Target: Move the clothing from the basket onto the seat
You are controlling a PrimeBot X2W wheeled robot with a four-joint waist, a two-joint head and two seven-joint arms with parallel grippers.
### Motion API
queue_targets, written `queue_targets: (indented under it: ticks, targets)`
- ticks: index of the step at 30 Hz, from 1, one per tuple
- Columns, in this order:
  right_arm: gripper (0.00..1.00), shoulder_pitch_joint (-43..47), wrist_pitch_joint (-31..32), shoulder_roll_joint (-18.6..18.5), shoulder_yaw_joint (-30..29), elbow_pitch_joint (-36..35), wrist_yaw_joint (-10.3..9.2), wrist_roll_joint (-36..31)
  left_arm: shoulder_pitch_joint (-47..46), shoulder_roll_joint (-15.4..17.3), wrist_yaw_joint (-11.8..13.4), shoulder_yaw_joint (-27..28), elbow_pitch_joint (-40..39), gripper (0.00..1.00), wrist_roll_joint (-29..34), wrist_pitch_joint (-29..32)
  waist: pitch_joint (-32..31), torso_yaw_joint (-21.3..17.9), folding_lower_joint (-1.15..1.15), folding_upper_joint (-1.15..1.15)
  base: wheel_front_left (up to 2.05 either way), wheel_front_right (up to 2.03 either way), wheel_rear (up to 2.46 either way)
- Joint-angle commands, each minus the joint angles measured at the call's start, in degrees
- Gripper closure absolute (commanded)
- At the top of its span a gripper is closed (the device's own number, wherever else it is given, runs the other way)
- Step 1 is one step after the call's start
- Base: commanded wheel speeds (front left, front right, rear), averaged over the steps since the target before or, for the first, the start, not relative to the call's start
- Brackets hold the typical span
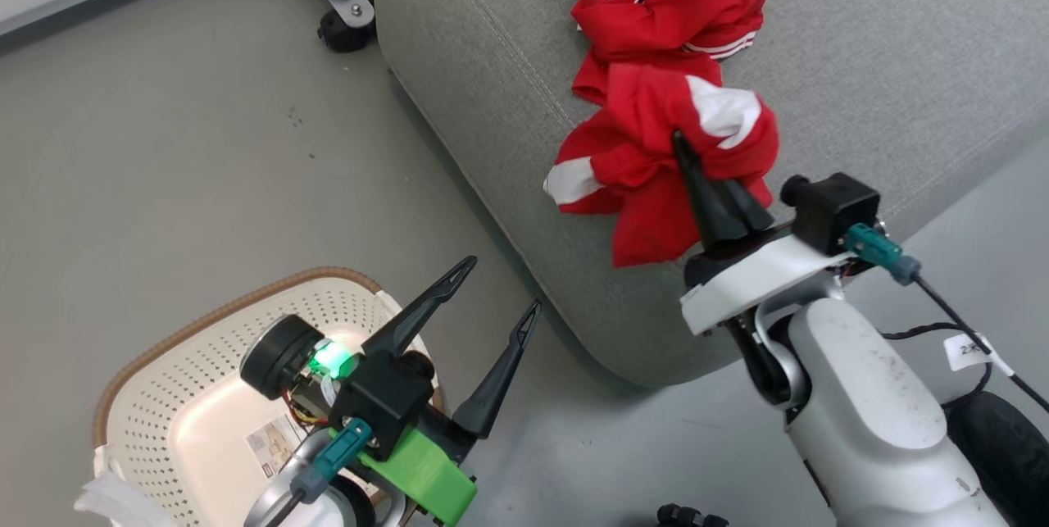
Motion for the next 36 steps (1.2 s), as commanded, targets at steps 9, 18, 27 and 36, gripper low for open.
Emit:
queue_targets:
  ticks: [9, 18, 27, 36]
  targets:
    - [1.0, -6.04, -0.23, -3.89, -10.77, -0.15, -0.07, -1.2, -5.21, 0.55, -0.34, 0.3, -1.06, 0.0, 1.61, -0.09, 4.9, 3.54, 0.0, 0.0, 0.0, 0.0, 0.0]
    - [1.0, -18.11, -0.21, -12.4, -20.15, 2.55, -0.07, -1.46, -10.32, 0.77, -0.7, 0.2, -1.79, 0.0, 3.11, -0.78, 11.11, 9.7, 0.0, 0.0, 0.0, 0.0, 0.0]
    - [1.0, -25.81, -0.13, -18.67, -21.59, 14.39, -0.07, 2.68, -15.46, -0.07, -1.42, -1.25, -1.15, 0.0, 4.54, -1.98, 18.34, 15.78, 0.0, 0.0, 0.0, 0.0, 0.0]
    - [0.0, -22.13, -0.21, -16.23, -22.55, 19.53, -0.07, 3.83, -17.21, -0.39, -1.21, -1.62, 0.34, 0.0, 4.93, -3.18, 20.33, 17.13, 0.0, 0.0, 0.0, 0.0, 0.0]
